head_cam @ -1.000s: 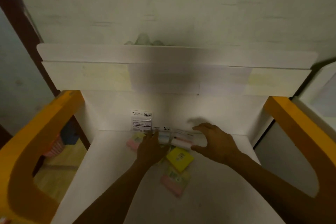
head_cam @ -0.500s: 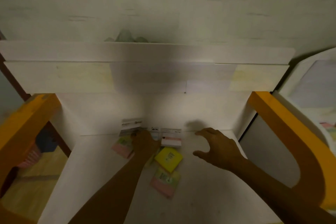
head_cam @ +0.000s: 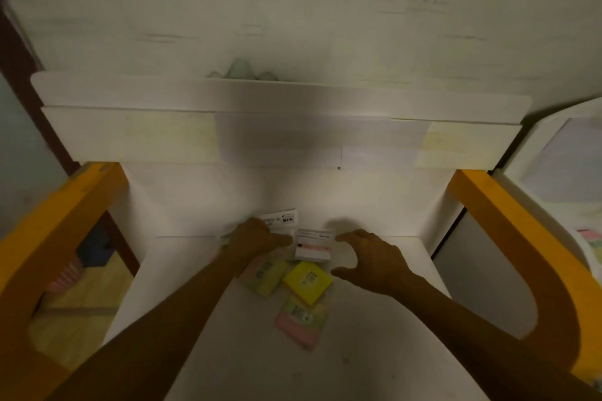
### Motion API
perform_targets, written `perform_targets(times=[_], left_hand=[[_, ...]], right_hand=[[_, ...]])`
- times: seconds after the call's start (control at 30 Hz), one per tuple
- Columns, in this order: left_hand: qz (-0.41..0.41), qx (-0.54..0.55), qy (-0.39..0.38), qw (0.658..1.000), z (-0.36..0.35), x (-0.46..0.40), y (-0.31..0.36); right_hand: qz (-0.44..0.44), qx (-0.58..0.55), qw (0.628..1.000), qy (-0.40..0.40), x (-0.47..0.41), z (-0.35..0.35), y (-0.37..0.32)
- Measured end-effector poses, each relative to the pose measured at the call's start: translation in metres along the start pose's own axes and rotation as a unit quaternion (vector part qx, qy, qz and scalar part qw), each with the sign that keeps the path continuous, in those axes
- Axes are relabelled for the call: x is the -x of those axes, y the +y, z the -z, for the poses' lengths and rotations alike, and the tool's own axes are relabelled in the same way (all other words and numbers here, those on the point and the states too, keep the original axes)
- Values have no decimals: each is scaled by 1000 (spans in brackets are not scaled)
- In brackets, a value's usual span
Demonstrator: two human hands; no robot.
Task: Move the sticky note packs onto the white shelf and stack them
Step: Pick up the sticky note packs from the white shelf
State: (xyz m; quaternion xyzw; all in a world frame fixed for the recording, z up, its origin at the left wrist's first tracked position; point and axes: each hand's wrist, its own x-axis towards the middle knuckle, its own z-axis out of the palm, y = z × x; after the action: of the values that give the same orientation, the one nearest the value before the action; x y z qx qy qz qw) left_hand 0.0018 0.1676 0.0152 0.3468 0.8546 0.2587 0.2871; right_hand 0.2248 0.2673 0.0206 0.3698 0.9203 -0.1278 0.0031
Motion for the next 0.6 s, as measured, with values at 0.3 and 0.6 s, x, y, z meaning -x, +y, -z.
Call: perform_targets(times=[0.3,0.6], left_hand=[[-27,75,-41,996,52,19,4],[-52,-83,19,995,66,38,-37]], right_hand=[[-29,-9,997,-74,-14,-54,-47],[-72,-80,992,-67,-14,-81,-62]])
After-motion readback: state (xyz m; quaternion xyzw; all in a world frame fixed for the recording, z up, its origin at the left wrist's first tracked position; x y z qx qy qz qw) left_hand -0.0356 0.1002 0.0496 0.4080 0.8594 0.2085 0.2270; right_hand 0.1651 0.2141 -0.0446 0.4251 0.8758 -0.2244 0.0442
